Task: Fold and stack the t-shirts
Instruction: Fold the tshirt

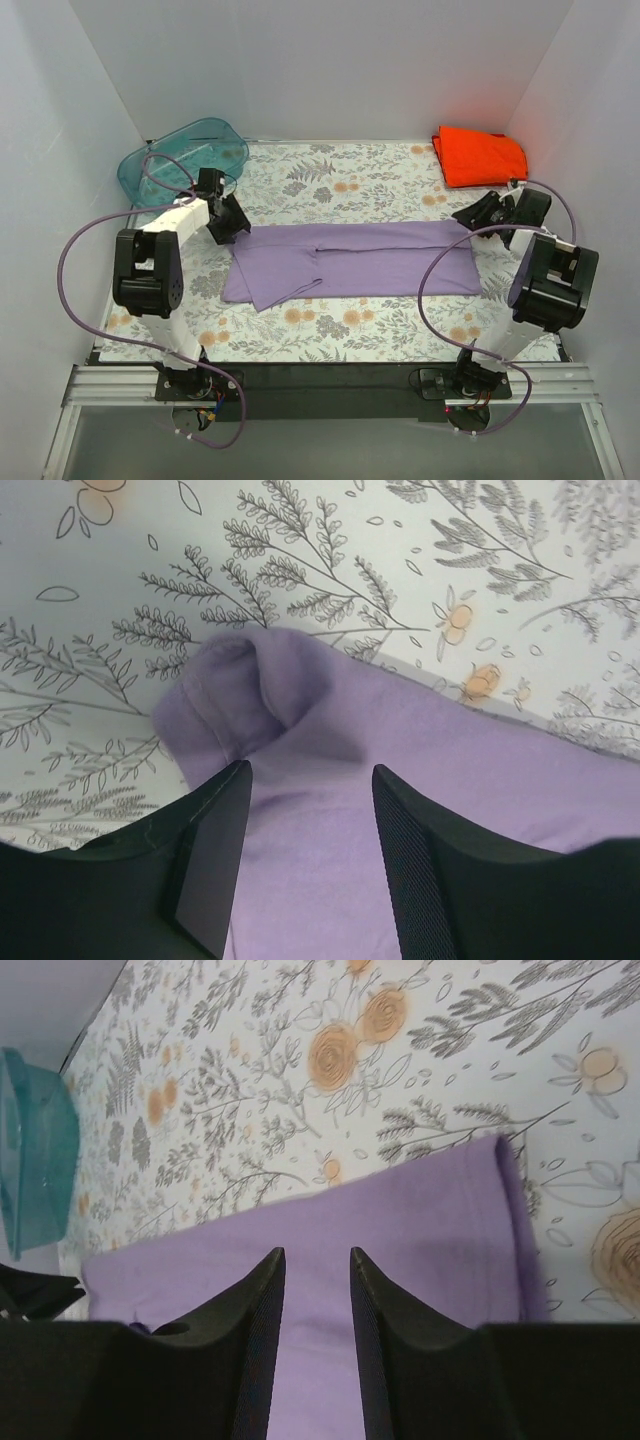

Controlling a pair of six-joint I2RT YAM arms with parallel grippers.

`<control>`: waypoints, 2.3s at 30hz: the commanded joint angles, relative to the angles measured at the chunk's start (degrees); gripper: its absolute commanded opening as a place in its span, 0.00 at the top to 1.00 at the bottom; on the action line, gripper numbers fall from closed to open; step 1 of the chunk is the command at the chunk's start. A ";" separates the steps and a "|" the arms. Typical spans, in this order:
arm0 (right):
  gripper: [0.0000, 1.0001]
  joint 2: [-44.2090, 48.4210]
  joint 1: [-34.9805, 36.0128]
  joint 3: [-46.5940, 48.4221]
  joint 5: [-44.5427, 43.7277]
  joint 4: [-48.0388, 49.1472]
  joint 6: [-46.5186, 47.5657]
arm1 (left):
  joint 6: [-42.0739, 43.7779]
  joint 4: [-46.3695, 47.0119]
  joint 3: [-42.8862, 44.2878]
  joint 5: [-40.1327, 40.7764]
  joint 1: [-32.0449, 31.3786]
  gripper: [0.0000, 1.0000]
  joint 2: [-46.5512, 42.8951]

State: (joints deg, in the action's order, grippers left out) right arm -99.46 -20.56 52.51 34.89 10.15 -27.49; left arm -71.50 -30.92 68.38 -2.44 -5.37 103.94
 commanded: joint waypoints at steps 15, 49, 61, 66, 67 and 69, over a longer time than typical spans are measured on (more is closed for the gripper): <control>0.63 2.24 -3.70 -17.88 6.32 13.40 -1.78 | -2.05 -6.96 -16.32 -4.68 -1.40 0.47 -25.62; 0.62 5.34 57.02 -9.36 -6.67 10.77 -11.71 | -17.44 -6.97 -31.29 -4.42 -13.18 0.63 -28.44; 0.61 -0.20 58.35 -6.98 -11.34 11.12 -15.58 | -16.21 -6.26 -31.46 -6.61 -13.35 0.73 -26.77; 0.61 -2.22 58.61 -6.46 -11.17 11.38 -16.02 | -15.77 -6.17 -31.64 -7.06 -13.44 0.75 -26.16; 0.61 -2.40 58.70 -6.28 -11.16 11.47 -16.02 | -15.68 -6.26 -31.64 -7.14 -13.44 0.76 -26.16; 0.61 -3.19 58.79 -5.84 -10.82 11.73 -16.20 | -15.51 -6.35 -31.64 -7.32 -13.44 0.83 -26.24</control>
State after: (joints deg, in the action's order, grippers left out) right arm -101.75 37.63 44.03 24.67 19.88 -43.38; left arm -87.66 -37.41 37.12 -9.06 -18.52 77.58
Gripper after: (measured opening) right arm 0.385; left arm 0.191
